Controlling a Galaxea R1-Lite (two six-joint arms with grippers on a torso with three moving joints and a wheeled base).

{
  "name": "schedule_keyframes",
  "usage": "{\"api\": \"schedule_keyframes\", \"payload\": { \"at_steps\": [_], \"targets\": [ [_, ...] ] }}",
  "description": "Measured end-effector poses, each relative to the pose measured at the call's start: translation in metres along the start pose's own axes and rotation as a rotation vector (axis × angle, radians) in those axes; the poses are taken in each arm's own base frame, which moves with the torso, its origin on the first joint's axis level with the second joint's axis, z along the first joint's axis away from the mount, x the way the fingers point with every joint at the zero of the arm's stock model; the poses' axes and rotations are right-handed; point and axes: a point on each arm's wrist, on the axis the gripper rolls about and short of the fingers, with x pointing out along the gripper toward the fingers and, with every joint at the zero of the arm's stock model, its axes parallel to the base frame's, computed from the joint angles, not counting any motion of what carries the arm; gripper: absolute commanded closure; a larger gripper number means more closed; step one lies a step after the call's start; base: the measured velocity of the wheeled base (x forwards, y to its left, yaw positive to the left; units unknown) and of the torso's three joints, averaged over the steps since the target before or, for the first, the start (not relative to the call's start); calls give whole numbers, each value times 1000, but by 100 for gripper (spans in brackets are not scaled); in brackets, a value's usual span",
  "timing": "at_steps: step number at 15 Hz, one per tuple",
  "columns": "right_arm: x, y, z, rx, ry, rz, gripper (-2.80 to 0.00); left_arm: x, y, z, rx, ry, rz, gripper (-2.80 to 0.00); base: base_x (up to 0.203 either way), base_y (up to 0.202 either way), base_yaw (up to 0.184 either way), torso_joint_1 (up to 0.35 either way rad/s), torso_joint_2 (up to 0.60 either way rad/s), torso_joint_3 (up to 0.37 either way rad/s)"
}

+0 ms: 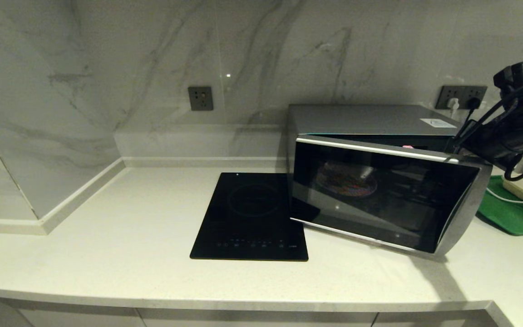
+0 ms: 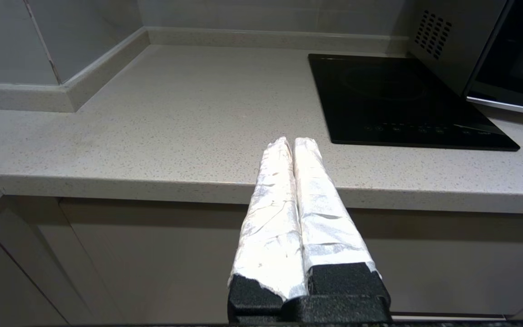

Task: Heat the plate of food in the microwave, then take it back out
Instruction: Open the microwave oven

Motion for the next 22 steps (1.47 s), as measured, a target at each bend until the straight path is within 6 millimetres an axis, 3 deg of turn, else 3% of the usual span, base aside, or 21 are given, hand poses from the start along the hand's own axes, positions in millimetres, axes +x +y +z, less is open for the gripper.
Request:
{"api": "schedule_keyframes", "payload": {
  "at_steps": [7, 10, 15, 22],
  "targets": [
    [-81, -22, -24, -133, 152, 5, 0, 0, 0, 0, 0, 0, 0, 0, 0, 0, 0, 0, 0, 0],
    [-110, -31, -41, -241, 295, 47, 0, 0, 0, 0, 0, 0, 0, 0, 0, 0, 0, 0, 0, 0],
    [-141, -8, -77, -445, 390, 200, 0, 0, 0, 0, 1, 0, 0, 0, 0, 0, 0, 0, 0, 0],
    [-168, 23, -128, -679, 476, 352, 0, 0, 0, 0, 0, 0, 1, 0, 0, 0, 0, 0, 0, 0]
  ]
}}
